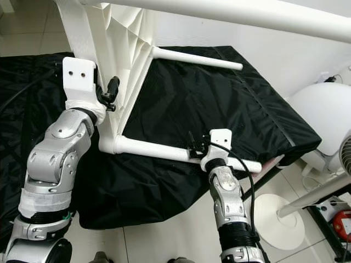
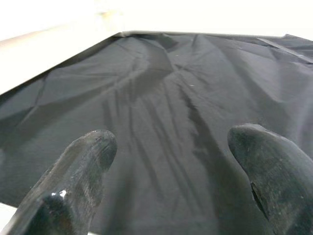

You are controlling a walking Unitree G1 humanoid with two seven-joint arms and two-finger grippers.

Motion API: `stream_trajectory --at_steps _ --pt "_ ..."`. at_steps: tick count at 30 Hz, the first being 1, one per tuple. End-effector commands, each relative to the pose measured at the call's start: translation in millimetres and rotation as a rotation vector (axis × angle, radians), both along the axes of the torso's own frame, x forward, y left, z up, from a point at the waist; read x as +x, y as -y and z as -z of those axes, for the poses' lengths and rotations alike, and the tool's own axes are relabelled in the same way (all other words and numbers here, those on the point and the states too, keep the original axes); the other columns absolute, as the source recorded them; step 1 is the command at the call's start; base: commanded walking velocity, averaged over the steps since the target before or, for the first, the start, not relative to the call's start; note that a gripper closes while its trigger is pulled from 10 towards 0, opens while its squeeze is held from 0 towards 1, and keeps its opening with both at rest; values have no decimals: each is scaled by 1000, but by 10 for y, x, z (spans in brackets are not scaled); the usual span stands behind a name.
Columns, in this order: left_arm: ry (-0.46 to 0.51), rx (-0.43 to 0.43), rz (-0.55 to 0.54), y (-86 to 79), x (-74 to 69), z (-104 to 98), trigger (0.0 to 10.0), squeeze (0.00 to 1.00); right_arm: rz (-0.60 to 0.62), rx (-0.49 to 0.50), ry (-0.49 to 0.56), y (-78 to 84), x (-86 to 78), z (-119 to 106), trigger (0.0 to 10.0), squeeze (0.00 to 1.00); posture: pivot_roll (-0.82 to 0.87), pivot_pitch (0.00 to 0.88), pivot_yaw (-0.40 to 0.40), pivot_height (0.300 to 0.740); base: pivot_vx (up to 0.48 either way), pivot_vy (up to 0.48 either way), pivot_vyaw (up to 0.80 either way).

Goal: Building children table

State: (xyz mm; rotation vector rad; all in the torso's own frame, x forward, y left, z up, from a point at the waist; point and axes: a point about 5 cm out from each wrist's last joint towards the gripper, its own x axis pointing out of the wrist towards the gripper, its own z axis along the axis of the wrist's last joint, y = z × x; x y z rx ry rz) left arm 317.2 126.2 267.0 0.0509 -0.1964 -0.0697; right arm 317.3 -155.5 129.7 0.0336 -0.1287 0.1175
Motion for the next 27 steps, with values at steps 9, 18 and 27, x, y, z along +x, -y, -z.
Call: stream_trajectory --at_steps 9,18,27 --pt "119 28 -421 -593 -137 -209 0 0 41 -2 -26 154 -1 44 10000 0 52 64 -54 740 0 0 0" --pt "159 86 -535 -765 -391 -254 0 0 36 -26 -31 207 40 31 10000 0 78 81 -82 740 0 0 0" --pt "175 109 -662 -760 -827 -149 0 0 -9 -61 -40 214 167 -16 10000 0 126 104 -139 740 0 0 0"
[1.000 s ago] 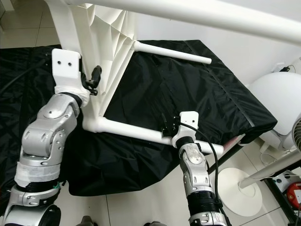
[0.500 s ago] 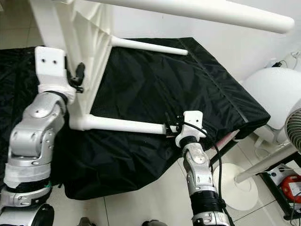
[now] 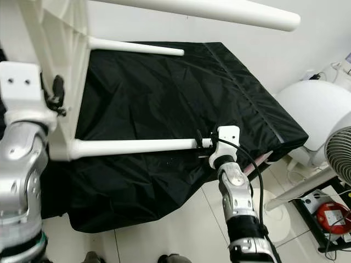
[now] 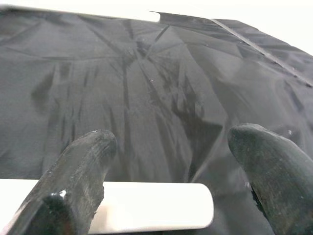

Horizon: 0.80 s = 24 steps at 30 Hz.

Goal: Building children table

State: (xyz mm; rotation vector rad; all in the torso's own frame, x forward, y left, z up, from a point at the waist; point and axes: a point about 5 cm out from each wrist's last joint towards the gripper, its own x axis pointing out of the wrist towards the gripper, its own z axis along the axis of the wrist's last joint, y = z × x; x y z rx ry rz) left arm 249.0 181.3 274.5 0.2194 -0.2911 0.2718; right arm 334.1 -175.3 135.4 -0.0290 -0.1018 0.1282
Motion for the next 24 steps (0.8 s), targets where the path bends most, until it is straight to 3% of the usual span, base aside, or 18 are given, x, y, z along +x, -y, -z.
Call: stream_trajectory --at_steps 1,6,11,20,21,24 --pt "89 -23 -303 -209 -145 -73 0 0 -1 3 -18 16 -1 40 10000 0 126 104 -139 740 0 0 0" --pt "80 -12 -313 -215 -193 -42 0 0 -9 -1 -17 13 29 25 10000 0 126 104 -139 740 0 0 0" --pt "93 41 -421 -383 -339 -59 0 0 -40 -11 -21 -50 84 18 10000 0 159 108 -167 740 0 0 0" --pt "67 35 -449 -391 -349 -16 0 0 -44 -17 -21 -56 94 22 10000 0 145 108 -154 740 0 0 0" --pt "54 55 -429 -356 -323 -13 9569 0 -41 -17 -20 -42 87 30 10000 0 142 112 -149 740 0 0 0" --pt "41 57 -414 -333 -305 -8 10000 0 -36 -18 -20 -30 81 36 10000 0 135 110 -143 740 0 0 0"
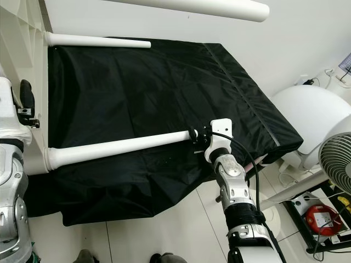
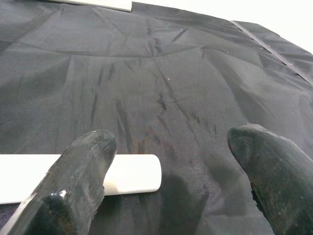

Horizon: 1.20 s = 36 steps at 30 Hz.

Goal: Building children table

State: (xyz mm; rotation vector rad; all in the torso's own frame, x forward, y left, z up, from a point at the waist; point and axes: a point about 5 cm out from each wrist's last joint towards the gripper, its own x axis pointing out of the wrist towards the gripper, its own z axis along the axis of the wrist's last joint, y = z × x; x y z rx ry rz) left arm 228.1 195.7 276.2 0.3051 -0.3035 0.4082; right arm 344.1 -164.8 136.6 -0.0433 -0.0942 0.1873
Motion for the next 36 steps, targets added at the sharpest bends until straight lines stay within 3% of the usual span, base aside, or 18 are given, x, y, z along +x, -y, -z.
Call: stream_trajectory --at_steps 1,7,9,10,18,25,26,36 --pt "36 -14 -244 -166 -78 0 10000 1000 32 0 -13 103 -38 64 10000 0 122 112 -130 740 0 0 0" --pt "46 -17 -219 -145 -66 -5 10000 1000 46 0 -14 142 -61 89 10000 0 118 112 -123 740 0 0 0" --pt "37 34 -193 -98 -63 15 10000 1000 58 -1 -14 168 -78 105 10000 0 113 113 -116 740 0 0 0" --pt "30 55 -180 -72 -67 30 10000 0 60 -1 -14 172 -83 110 10000 0 113 113 -113 740 0 0 0" --pt "30 75 -135 5 -114 67 10000 0 60 0 -15 163 -86 121 10000 0 114 115 -112 740 0 0 0" --pt "76 122 -101 43 -283 44 10000 0 30 1 -22 80 -41 126 10000 0 153 127 -133 740 0 0 0" --pt "82 109 -73 61 -388 63 10000 0 12 -3 -22 39 -17 116 10000 0 177 136 -142 740 0 0 0" --pt "115 104 73 177 -561 132 10000 0 -36 -11 -34 -93 33 131 10000 0 220 159 -163 740 0 0 0"
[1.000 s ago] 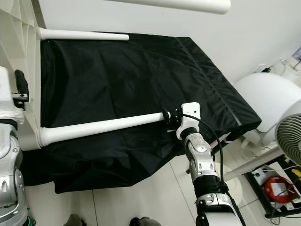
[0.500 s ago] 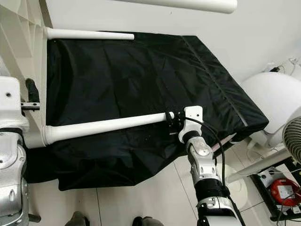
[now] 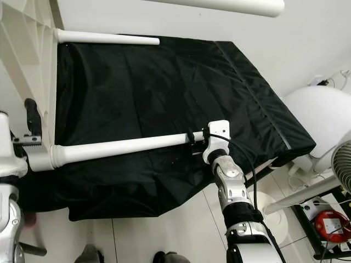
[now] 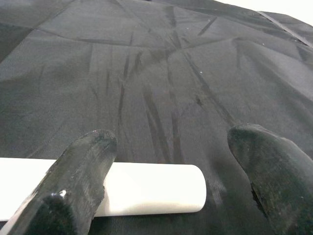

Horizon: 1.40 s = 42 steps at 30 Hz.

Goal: Building children table

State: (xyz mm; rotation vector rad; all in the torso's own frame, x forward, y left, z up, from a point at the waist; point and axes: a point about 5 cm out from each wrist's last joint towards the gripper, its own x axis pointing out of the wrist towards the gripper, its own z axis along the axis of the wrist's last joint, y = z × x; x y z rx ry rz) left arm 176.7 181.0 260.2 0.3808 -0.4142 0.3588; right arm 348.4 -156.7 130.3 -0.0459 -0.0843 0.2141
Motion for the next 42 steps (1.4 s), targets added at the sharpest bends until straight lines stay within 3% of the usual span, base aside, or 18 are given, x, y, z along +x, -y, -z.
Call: stream_trajectory --at_steps 1,8,11,12,16,19,23,30,34,42 --pt "31 -7 40 38 -63 -7 10000 0 -14 -6 -24 -27 -1 63 10000 0 224 163 -166 740 0 0 0" --pt "42 -27 111 63 -140 59 10000 0 -36 -11 -26 -81 17 69 10000 0 236 168 -167 740 0 0 0" --pt "19 1 184 80 -231 139 10000 0 -43 -12 -30 -106 28 82 10000 0 264 176 -170 740 0 0 0" --pt "-2 46 232 101 -291 182 10000 0 -48 -13 -34 -118 37 92 10000 0 269 179 -172 740 0 0 0" --pt "-14 79 259 87 -355 211 10000 0 -58 -18 -36 -141 49 96 10000 0 274 180 -173 740 0 0 0" --pt "-81 130 291 84 -433 295 10000 0 -63 -24 -36 -167 69 93 10000 0 277 178 -171 740 0 0 0" --pt "-82 161 330 113 -440 318 10000 0 -64 -24 -35 -173 82 87 10000 0 277 174 -172 740 0 0 0" --pt "-70 242 490 160 -214 493 10000 0 -63 -39 -17 -201 94 92 10000 0 268 159 -167 740 0 0 0" --pt "-51 268 536 176 -160 507 10000 0 -46 -37 -8 -180 95 87 10000 0 255 151 -157 740 0 0 0" --pt "-53 204 592 248 114 557 10000 0 54 40 122 3 37 -39 10000 0 192 124 -107 740 0 0 0"
